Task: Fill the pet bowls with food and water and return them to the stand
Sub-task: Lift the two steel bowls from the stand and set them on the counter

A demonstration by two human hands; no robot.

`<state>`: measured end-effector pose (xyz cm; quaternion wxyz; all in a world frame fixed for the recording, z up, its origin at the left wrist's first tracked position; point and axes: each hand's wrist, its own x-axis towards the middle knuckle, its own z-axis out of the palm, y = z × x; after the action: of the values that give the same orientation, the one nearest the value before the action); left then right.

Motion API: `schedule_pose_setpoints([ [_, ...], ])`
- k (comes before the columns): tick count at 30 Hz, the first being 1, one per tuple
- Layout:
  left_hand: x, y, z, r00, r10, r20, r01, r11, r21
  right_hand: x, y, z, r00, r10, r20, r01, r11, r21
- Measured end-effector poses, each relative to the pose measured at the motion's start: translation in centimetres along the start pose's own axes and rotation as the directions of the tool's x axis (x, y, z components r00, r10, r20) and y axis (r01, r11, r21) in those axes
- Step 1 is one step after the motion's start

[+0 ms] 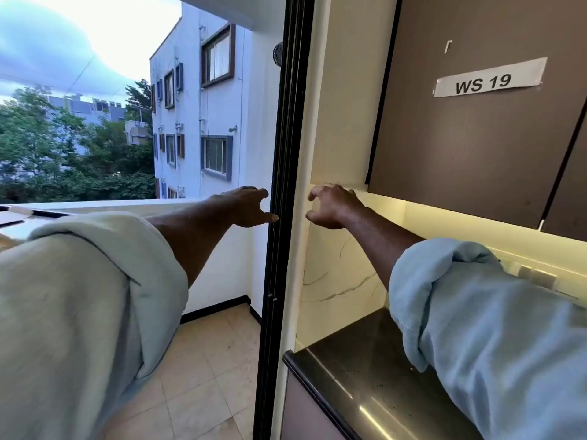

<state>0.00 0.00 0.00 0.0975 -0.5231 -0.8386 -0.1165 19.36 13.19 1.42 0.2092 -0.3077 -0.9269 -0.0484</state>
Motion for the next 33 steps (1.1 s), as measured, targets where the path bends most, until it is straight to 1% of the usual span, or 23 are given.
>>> schedule_pose_setpoints([
  [4,-1.9,-0.4,2.7,0.998,-0.038,0.050,0.042,0.996,-0.081,-1.7,-0.8,2.4,0.996,-0.075,-0.055,0.076,0.997,0.015],
  [7,-3.7,-1.3,6.4,0.994,-0.031,0.102,0.042,0.992,-0.116,-3.5,-1.2,5.1,0.993,-0.108,-0.047,0.110,0.993,0.038],
  [9,-5.2,-2.1,9.0,0.990,-0.055,0.132,0.074,0.987,-0.144,-4.9,-1.4,7.0,0.993,-0.108,-0.054,0.112,0.991,0.073],
  [14,-9.8,-2.8,15.6,0.971,-0.104,0.216,0.152,0.964,-0.217,-8.6,-2.0,13.6,0.991,-0.133,-0.003,0.131,0.977,0.166],
  [16,-11.6,-2.9,17.9,0.961,-0.119,0.248,0.175,0.961,-0.214,-10.3,-2.2,16.3,0.989,-0.148,0.023,0.140,0.968,0.211],
  [20,-15.1,-3.1,21.6,0.936,-0.167,0.310,0.232,0.955,-0.186,-13.8,-2.6,21.5,0.977,-0.141,0.158,0.097,0.962,0.255],
  [24,-18.2,-2.8,25.2,0.897,-0.213,0.389,0.296,0.940,-0.169,-17.0,-2.5,25.5,0.944,-0.132,0.301,0.045,0.959,0.281],
  [28,-20.7,-2.6,28.7,0.841,-0.254,0.477,0.362,0.920,-0.147,-19.8,-2.2,28.9,0.912,-0.139,0.386,0.005,0.945,0.327],
  [33,-24.2,-2.5,32.8,0.781,-0.302,0.547,0.447,0.882,-0.151,-23.1,-1.8,33.3,0.859,-0.146,0.491,-0.036,0.939,0.342],
])
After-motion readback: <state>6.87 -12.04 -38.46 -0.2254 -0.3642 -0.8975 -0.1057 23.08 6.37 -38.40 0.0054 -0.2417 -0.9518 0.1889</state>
